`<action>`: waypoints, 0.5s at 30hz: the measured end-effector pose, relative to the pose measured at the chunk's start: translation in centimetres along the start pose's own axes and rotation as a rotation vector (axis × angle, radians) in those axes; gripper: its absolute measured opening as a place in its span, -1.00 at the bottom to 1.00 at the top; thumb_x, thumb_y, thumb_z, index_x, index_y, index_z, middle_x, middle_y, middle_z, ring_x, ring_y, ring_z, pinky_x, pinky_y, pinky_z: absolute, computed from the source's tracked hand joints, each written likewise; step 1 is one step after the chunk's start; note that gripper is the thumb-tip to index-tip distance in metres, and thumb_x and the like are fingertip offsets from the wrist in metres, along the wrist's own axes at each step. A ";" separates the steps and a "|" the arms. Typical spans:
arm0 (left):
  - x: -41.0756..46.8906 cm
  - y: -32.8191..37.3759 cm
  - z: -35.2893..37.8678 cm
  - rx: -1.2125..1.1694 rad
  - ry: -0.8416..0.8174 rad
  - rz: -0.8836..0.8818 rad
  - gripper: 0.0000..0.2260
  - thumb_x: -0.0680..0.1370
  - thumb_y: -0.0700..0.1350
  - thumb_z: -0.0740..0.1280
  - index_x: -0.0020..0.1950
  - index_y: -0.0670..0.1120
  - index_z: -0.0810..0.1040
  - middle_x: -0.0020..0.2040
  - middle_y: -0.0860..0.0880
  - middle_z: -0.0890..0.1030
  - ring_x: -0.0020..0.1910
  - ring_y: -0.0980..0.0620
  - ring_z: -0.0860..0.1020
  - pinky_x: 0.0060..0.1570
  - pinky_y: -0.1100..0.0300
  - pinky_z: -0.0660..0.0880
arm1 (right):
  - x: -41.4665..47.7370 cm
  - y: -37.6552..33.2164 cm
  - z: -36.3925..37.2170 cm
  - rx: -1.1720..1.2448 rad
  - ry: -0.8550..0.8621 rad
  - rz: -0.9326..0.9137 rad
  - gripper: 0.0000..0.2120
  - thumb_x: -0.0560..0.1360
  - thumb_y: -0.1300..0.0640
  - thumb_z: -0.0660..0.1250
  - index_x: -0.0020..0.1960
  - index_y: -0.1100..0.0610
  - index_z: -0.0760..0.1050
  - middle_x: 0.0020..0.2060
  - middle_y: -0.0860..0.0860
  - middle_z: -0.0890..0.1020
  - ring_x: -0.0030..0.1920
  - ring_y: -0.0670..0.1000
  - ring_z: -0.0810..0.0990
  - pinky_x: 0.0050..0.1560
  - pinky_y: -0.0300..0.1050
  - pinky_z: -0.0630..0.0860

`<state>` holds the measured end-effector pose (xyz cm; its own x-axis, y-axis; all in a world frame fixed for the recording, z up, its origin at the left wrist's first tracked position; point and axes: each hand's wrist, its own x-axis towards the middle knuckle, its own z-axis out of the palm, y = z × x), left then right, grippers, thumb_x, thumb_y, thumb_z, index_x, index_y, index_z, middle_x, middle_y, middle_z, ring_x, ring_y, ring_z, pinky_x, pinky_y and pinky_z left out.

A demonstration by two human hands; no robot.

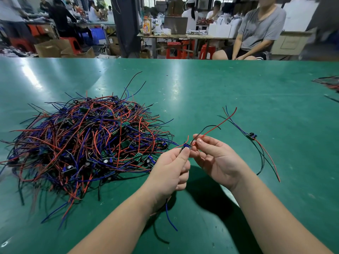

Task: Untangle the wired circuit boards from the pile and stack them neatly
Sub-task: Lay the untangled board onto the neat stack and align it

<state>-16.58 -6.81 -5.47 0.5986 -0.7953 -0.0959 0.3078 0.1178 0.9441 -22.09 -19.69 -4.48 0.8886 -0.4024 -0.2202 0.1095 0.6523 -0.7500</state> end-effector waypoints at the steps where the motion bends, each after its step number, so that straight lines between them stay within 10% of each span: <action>1: 0.0 0.0 0.0 -0.004 0.000 -0.001 -0.76 0.65 -0.07 0.12 -0.10 -0.13 0.48 -0.49 0.04 0.22 -0.62 0.17 0.12 -0.58 0.42 0.04 | 0.0 0.0 0.0 0.004 0.005 0.002 -0.90 0.28 0.31 0.37 -0.29 0.20 0.67 -0.36 0.09 0.63 -0.38 -0.03 0.62 -0.34 -0.26 0.58; 15: 0.0 -0.2 0.1 0.087 0.012 -0.032 -0.76 0.65 -0.06 0.12 -0.12 -0.14 0.46 -0.53 0.06 0.21 -0.64 0.18 0.10 -0.58 0.44 0.06 | -0.1 -0.2 -0.7 -0.249 -0.081 -0.068 -0.76 0.29 0.27 0.36 -0.04 0.25 0.62 -0.40 0.03 0.62 -0.42 -0.08 0.55 -0.32 -0.34 0.53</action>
<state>-16.76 -6.88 -5.67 0.5986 -0.7904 -0.1301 0.2619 0.0396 0.9643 -22.50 -20.21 -4.69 0.9167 -0.3808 -0.1213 0.0658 0.4432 -0.8940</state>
